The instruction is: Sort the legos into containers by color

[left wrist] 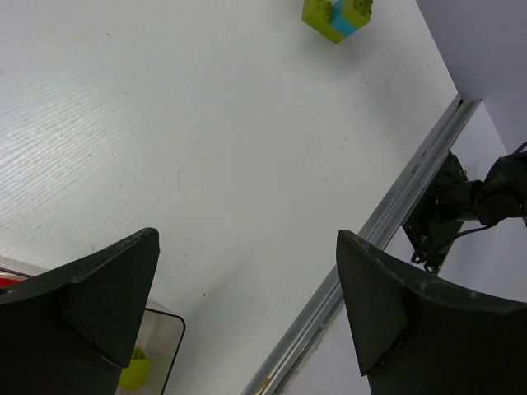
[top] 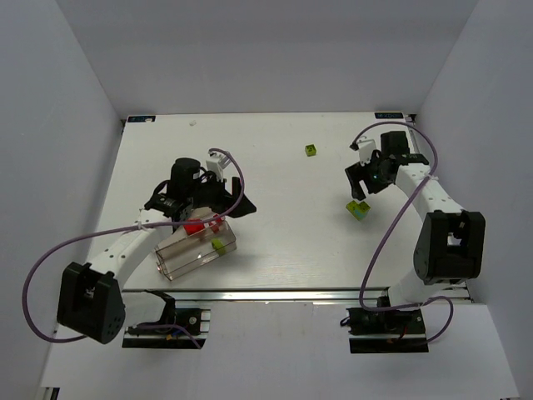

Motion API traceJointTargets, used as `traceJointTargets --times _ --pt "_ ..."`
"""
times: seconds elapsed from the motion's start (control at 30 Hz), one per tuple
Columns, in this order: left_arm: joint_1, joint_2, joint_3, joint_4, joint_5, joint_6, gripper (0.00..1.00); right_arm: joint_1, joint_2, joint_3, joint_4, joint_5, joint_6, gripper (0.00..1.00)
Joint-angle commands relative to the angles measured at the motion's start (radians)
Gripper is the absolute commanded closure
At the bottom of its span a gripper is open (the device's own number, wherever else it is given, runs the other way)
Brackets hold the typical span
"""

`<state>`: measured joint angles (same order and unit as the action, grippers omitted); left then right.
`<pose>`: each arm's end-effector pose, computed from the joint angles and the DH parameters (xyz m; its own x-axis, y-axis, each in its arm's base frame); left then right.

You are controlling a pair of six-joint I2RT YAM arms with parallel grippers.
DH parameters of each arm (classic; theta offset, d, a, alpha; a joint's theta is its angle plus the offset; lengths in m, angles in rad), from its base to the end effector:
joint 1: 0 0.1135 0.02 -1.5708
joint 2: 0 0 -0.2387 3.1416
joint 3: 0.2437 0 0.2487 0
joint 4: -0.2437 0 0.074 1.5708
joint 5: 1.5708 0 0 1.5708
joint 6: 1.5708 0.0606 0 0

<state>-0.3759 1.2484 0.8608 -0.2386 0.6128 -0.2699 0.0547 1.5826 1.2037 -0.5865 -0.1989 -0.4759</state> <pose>0.2575 -0.1391 0.2318 -0.7211 0.0501 -0.6911 0.5619 0.6258 -0.5409 0.3440 0.0308 0.2090 -0.6538 -0.4856 -0.5803 -0.5236 0.8440 -0.1163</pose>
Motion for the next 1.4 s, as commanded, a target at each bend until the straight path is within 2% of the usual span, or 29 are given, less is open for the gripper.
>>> traceJointTargets --times 0.0,0.53,0.93,1.03,1.13,1.23,1.27,1.37 --pt "0.000 -0.095 -0.009 0.045 0.004 0.043 0.02 0.005 0.028 0.019 -0.065 0.052 -0.043 0.18" --pt "0.000 -0.116 -0.020 0.030 -0.016 0.052 0.02 0.034 0.134 0.007 -0.133 0.032 -0.132 0.22" --pt "0.000 -0.119 -0.020 0.025 -0.024 0.049 0.02 0.062 0.152 -0.026 -0.108 0.115 -0.150 0.31" --pt "0.000 -0.119 -0.022 0.027 -0.024 0.049 0.02 0.068 0.149 -0.030 -0.093 0.127 -0.150 0.37" --pt "0.000 -0.118 -0.020 0.027 -0.022 0.049 0.02 0.073 0.157 -0.030 -0.095 0.128 -0.145 0.37" --pt "0.000 -0.118 -0.020 0.027 -0.025 0.049 0.02 0.077 0.157 -0.039 -0.079 0.128 -0.145 0.44" --pt "0.000 -0.118 -0.022 0.028 -0.024 0.047 0.02 0.077 0.149 -0.041 -0.075 0.128 -0.145 0.53" --pt "0.000 -0.118 -0.023 0.032 -0.018 0.046 0.02 0.077 0.145 -0.038 -0.081 0.119 -0.145 0.69"
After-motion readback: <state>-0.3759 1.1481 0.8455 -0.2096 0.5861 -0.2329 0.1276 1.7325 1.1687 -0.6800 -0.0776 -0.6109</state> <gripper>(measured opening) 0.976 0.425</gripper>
